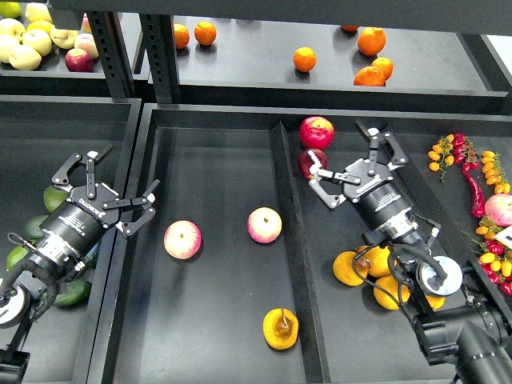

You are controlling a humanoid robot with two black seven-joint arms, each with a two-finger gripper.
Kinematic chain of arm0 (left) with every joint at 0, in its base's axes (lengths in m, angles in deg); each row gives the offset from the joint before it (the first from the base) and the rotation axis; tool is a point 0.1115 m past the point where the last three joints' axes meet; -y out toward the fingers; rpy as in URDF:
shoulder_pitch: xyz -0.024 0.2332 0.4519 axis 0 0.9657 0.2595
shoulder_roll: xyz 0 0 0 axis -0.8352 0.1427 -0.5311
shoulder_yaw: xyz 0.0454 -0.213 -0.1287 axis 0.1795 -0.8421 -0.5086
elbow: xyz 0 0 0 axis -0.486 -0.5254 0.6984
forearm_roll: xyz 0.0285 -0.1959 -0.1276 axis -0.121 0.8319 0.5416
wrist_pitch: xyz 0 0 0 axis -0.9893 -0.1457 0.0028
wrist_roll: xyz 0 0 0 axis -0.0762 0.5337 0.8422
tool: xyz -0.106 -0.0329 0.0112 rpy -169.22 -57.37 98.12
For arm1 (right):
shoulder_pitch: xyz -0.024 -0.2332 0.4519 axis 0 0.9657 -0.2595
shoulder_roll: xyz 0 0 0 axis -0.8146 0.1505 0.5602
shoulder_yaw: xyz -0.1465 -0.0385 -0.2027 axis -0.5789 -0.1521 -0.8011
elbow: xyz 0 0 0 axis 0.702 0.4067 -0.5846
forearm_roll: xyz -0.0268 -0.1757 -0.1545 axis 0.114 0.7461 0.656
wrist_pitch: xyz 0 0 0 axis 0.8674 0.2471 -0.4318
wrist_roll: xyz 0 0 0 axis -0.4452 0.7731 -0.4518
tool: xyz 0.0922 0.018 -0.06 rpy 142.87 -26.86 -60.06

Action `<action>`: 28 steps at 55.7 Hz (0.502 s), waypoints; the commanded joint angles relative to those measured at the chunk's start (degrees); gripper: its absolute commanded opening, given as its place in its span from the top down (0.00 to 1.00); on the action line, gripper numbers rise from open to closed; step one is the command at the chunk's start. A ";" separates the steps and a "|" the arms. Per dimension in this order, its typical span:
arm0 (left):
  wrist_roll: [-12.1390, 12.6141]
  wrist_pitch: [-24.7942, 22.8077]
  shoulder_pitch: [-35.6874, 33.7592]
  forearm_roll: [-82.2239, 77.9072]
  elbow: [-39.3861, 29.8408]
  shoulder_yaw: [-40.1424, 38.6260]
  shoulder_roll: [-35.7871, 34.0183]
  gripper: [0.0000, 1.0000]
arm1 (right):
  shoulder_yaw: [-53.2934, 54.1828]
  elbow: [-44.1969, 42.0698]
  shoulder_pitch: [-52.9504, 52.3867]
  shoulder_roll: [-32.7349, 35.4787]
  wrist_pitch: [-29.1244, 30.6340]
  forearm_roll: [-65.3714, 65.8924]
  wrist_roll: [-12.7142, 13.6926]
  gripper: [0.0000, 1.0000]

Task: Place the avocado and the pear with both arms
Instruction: 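Move the right gripper down to the yellow pear in the middle bin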

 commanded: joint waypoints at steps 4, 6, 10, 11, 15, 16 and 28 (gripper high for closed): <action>-2.71 -0.03 0.02 -0.03 0.09 0.04 0.00 0.00 | -10.62 1.47 -6.00 12.52 0.25 -0.35 4.14 0.00; -2.89 0.05 0.02 -0.03 0.09 0.04 0.00 0.00 | -14.04 1.74 -8.02 15.60 0.51 -0.87 4.81 0.00; -2.98 -0.03 0.10 -0.03 0.09 0.22 0.00 0.00 | -19.59 2.35 -11.19 19.30 1.00 -2.10 4.81 0.00; -2.89 -0.03 0.11 -0.03 0.09 0.31 0.00 0.00 | -21.08 2.44 -11.98 20.09 1.00 -2.45 4.81 0.00; -2.89 -0.03 0.28 0.05 -0.09 0.66 0.00 0.00 | -27.15 2.53 -15.41 23.08 1.00 -3.86 4.81 0.00; -2.89 -0.12 0.28 0.05 -0.09 0.83 0.00 0.00 | -29.33 2.53 -16.54 24.04 1.00 -4.30 4.81 0.00; -2.01 -0.12 0.28 0.05 0.00 2.41 0.00 0.00 | -53.82 2.53 -25.68 27.92 1.00 -4.40 4.81 0.00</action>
